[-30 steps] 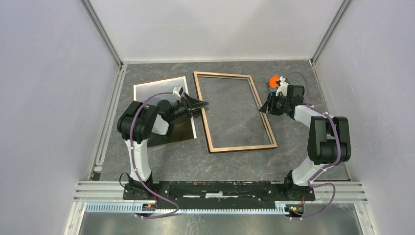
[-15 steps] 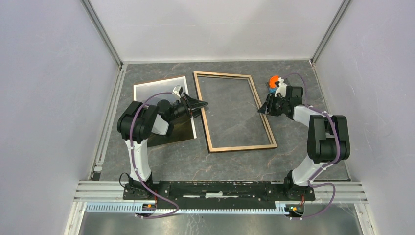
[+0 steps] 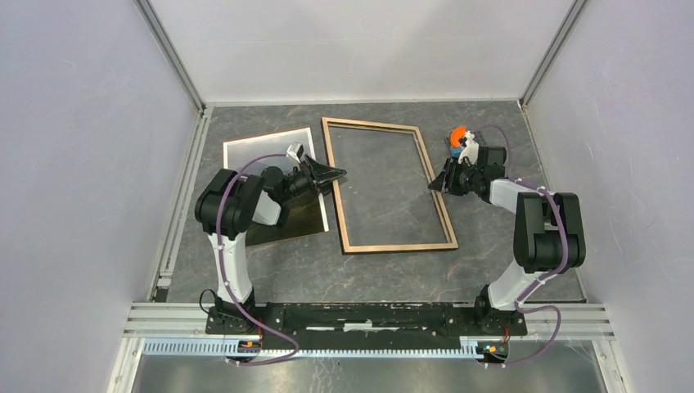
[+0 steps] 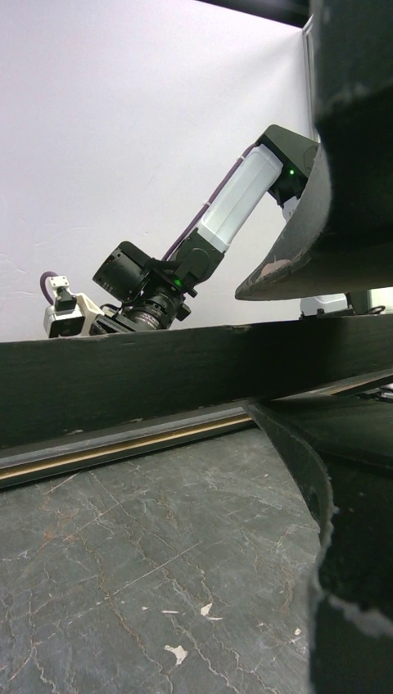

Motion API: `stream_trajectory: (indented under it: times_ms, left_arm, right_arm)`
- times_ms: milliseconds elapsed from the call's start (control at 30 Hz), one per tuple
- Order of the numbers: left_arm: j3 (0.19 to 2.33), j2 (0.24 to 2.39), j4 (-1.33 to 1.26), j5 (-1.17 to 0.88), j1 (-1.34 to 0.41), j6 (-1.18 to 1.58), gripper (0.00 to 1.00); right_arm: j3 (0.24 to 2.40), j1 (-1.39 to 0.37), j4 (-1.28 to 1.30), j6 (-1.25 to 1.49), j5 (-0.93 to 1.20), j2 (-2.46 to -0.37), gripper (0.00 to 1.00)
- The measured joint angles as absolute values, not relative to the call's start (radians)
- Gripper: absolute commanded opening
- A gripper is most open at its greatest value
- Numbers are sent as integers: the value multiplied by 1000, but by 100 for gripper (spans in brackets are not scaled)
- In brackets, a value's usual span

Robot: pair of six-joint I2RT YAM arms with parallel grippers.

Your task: Put the photo into the frame

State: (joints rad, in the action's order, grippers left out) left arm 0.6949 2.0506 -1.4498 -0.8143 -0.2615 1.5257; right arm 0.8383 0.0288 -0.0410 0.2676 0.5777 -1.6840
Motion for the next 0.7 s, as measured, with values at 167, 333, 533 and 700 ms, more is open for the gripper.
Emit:
stream_trajectory:
  times_ms: [167, 333, 533, 700]
  left_arm:
    - [701, 2051, -1449, -815, -262, 1537, 43]
    - [716, 2051, -1451, -815, -264, 1566, 50]
    - [722, 2045, -1452, -815, -265, 1591, 48]
    - [734, 2033, -1454, -815, -271, 1599, 47]
  right_arm:
    - [838, 27, -38, 264, 570, -1684, 42]
    - [839, 27, -36, 263, 564, -1684, 43]
    - [840, 26, -36, 261, 561, -1684, 43]
    - [840, 26, -37, 261, 563, -1684, 43]
